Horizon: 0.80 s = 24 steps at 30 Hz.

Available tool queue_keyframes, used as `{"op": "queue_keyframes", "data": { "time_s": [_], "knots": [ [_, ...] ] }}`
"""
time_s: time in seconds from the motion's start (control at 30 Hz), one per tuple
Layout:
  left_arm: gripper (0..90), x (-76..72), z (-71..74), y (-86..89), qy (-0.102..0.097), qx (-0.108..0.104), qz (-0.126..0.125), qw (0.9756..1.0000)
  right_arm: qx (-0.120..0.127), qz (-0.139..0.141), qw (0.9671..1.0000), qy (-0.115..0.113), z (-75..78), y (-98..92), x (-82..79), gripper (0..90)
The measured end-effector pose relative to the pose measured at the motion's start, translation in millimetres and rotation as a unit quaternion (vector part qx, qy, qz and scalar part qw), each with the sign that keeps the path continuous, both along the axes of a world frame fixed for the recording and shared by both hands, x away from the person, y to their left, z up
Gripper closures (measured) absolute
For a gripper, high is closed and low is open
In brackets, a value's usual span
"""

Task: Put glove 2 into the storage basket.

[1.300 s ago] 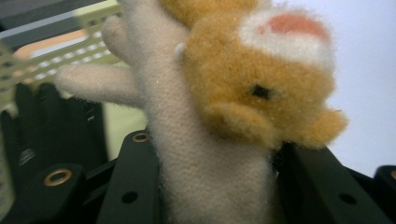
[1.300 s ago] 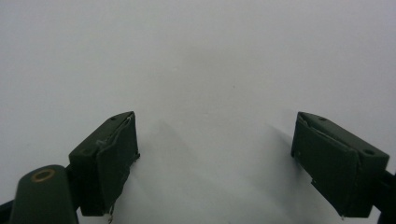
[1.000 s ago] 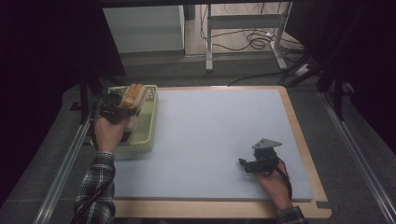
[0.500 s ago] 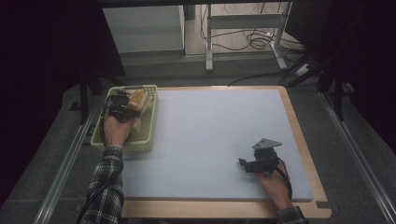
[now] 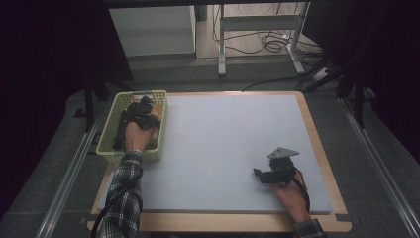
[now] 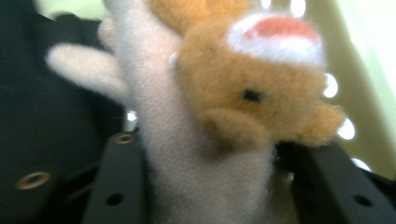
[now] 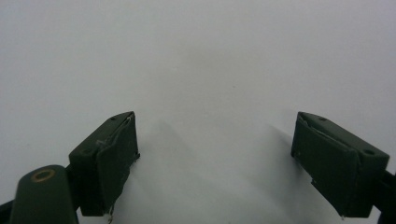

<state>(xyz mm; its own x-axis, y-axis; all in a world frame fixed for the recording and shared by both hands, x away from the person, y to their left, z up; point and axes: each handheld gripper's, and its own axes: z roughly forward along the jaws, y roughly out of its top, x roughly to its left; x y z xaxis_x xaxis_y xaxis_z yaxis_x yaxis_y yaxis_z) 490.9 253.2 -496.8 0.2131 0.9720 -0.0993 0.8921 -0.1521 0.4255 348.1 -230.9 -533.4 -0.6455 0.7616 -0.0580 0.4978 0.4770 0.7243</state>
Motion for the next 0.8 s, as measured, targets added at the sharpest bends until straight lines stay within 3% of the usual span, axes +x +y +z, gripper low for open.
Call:
{"op": "queue_keyframes", "data": {
  "time_s": [0.1, 0.13, 0.17, 0.2, 0.27, 0.33, 0.53, 0.77, 0.8],
  "knots": [
    [44.8, -0.1, -1.3, 2.5, -0.001, -0.002, 0.010, 0.9999, 0.000, 0.000, 1.0000, 0.000, 0.0, 0.0, 0.0, 14.2],
    [34.3, -0.7, -1.4, 4.8, -0.003, -0.004, 0.014, 0.9999, 0.000, 0.000, 1.0000, 0.000, 0.0, 0.0, 0.0, 14.2],
    [34.3, -1.5, -1.2, 7.7, -0.005, -0.016, 0.016, 0.9997, 0.000, 0.000, 1.0000, 0.000, 0.0, 0.0, 0.0, 14.2],
    [25.9, -3.8, 0.2, 11.3, -0.007, -0.030, 0.016, 0.9994, 0.000, 0.000, 1.0000, 0.000, 0.0, 0.0, 0.0, 14.2],
    [23.5, -5.4, 1.5, 12.1, -0.013, -0.023, 0.016, 0.9995, 0.000, 0.000, 1.0000, 0.000, 0.0, 0.0, 0.0, 14.2],
    [16.9, -8.5, 5.8, 16.0, -0.021, -0.034, 0.013, 0.9991, 0.000, 0.000, 1.0000, 0.000, 0.0, 0.1, 0.0, 14.2],
    [13.5, -15.1, 19.0, 23.0, -0.044, -0.053, 0.012, 0.9975, 0.000, 0.000, 1.0000, 0.000, 0.0, 0.0, 0.0, 14.2],
    [14.8, -22.1, 26.9, 29.0, -0.065, -0.046, 0.017, 0.9967, -0.001, 0.000, 1.0000, 0.000, 0.0, 0.1, -0.1, 14.2],
    [19.3, -23.3, 27.4, 30.1, -0.068, -0.047, 0.015, 0.9965, -0.001, 0.000, 1.0000, 0.000, 0.0, 0.1, -0.1, 14.2]
  ]
}}
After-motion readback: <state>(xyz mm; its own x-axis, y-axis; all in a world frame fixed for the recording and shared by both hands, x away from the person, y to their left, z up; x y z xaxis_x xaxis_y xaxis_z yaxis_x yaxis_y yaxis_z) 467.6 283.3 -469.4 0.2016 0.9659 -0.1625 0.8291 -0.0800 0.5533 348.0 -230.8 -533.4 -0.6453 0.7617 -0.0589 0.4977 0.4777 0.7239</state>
